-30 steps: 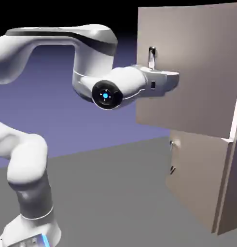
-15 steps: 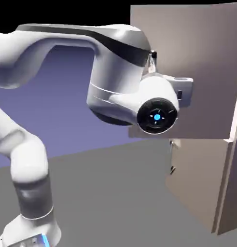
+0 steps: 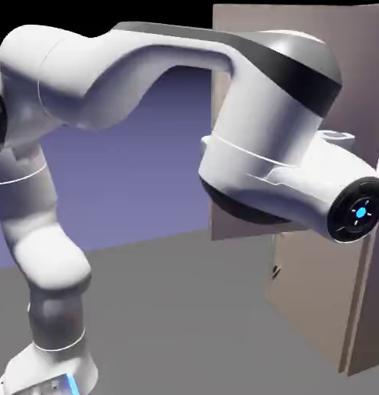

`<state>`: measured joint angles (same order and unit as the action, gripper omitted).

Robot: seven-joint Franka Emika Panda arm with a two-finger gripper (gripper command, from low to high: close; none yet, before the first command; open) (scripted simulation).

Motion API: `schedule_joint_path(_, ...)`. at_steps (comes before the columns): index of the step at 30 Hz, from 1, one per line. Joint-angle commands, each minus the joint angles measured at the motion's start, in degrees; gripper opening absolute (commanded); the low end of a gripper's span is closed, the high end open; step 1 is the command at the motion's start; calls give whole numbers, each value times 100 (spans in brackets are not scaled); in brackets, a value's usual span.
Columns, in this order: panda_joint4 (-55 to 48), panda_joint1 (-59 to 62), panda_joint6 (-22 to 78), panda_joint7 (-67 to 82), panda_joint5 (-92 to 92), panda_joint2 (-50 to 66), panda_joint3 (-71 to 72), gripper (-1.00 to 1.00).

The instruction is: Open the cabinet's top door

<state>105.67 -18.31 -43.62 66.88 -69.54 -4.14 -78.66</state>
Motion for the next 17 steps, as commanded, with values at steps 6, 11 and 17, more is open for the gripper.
schedule_joint_path(6, -104, -1197, -163, -104, 193, -296, -1030, -100)
schedule_joint_path(11, -287, -2236, -482, -343, 583, -934, -1685, -100)
schedule_joint_path(17, -899, -3483, -631, -761, 1175, -1887, -2342, -100)
